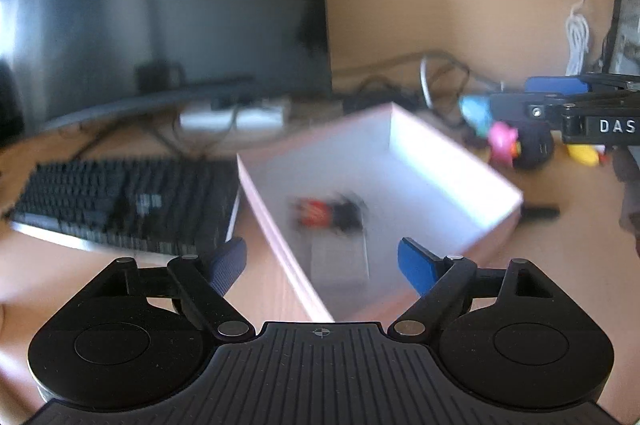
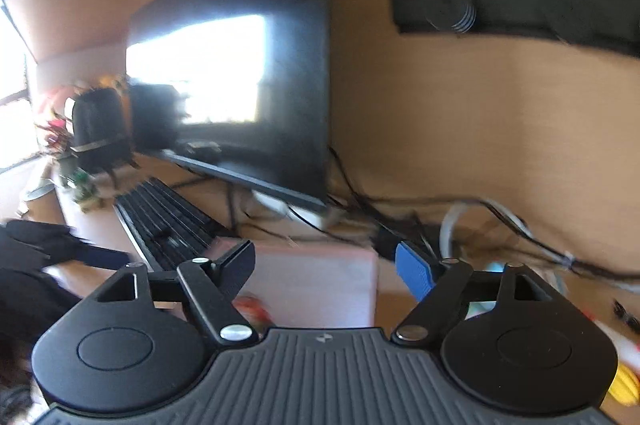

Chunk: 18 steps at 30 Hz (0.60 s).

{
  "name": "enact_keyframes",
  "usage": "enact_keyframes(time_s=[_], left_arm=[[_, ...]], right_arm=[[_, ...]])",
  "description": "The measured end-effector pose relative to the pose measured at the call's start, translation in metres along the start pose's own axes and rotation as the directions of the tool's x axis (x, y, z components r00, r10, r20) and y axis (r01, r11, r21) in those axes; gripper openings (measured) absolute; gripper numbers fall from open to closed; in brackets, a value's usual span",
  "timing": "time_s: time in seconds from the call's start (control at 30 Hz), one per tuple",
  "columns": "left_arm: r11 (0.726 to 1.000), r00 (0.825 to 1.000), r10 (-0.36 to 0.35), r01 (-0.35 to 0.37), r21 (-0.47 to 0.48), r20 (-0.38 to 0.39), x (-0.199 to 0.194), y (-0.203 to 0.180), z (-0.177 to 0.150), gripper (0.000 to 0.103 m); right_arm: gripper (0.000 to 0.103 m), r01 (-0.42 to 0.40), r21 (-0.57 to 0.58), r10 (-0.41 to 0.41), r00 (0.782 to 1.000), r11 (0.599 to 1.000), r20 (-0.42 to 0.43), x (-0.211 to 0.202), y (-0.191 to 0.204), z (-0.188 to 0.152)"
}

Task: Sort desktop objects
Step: 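Lower the power bank into the pink box with the left gripper while the right releases the figurine there, then withdraw both open grippers from the pink box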

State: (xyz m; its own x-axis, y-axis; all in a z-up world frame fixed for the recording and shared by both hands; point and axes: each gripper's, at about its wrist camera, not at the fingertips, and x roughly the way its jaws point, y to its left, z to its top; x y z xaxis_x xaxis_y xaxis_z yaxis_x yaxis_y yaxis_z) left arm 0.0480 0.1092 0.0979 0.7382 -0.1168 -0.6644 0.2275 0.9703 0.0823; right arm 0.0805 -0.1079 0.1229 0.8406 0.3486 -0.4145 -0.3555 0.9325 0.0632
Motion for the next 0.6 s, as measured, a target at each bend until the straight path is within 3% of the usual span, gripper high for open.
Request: enact_keyframes(time_s=[0.13,0.23,0.43,0.57,0.6], left_arm=[[1.000,0.997,0.003,-0.003,-0.002,-0.077,0.014,-0.009,-0.021,0.091],[1.000,0.992,-0.002,0.000,-0.015,-0.124,0.030,-0.015,-0.026,0.090],[0.999,0.992,0.037,-0.033,0.032,-0.118,0.040,-0.024,-0.019,0.088],[0.997,0.992,0.053,-0.047,0.053,-0.115,0.046,-0.025,-0.016,0.086],[0.997,0.992,0.057,-0.051,0.053,-0.113,0.048,-0.026,-0.015,0.085]], right_arm=[[0.079,0.017,0.044,-0.013,0.997,0.999,-0.081,-0.008,-0.017,-0.033],[0.082,0.002,-0.010,-0.004,0.990,1.000,-0.142,-0.014,-0.017,-0.052],[0.082,0.088,-0.161,-0.120,0.973,0.983,-0.198,-0.008,-0.011,-0.073],[0.081,0.107,-0.131,-0.133,0.969,0.986,-0.210,0.000,-0.019,-0.076],[0.075,0.110,-0.135,-0.137,0.968,0.985,-0.208,0.001,-0.021,-0.076]])
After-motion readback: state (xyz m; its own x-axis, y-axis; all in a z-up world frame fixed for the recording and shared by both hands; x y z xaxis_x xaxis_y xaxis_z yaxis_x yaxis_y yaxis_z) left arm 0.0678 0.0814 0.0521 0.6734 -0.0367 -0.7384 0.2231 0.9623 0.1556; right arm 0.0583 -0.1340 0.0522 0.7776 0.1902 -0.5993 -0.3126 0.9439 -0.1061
